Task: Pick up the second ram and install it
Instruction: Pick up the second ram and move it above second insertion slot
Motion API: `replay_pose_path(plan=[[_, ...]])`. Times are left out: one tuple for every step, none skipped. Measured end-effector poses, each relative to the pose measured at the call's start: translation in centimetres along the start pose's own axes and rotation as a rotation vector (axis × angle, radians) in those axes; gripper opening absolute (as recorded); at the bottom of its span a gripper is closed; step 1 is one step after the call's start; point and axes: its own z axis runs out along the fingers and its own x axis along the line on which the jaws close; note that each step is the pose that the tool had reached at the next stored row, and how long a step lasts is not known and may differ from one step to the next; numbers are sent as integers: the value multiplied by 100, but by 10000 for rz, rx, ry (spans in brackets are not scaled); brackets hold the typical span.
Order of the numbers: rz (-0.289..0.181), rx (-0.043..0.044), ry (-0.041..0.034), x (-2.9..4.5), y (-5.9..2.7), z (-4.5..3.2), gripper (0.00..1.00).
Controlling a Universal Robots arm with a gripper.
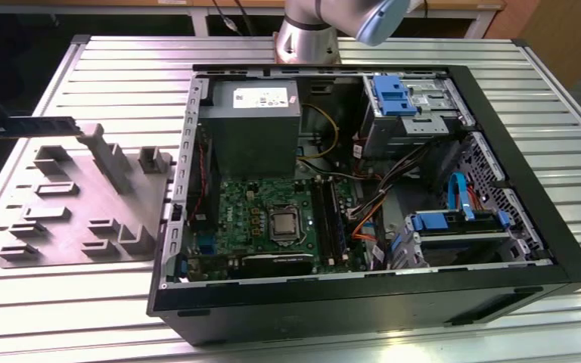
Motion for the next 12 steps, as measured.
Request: replay_pose_path(plan=[[4, 1, 0, -1, -29, -1, 12], [7, 0, 0, -2, -61, -2, 12], [9, 2, -1, -2, -95, -2, 12], [10, 0, 0, -3, -131, -3, 12], [11, 0, 0, -4, -167, -4, 12], [12, 1, -1, -5, -205, -4, 12], [12, 1, -1, -6, -244, -5, 12], [14, 1, -1, -7, -279, -6, 12], [14, 0, 0, -7, -316, -7, 12], [15, 0, 0, -8, -352, -8, 12], [16, 1, 0, -9, -388, -8, 12], [17, 1, -1, -10, -423, -8, 12]])
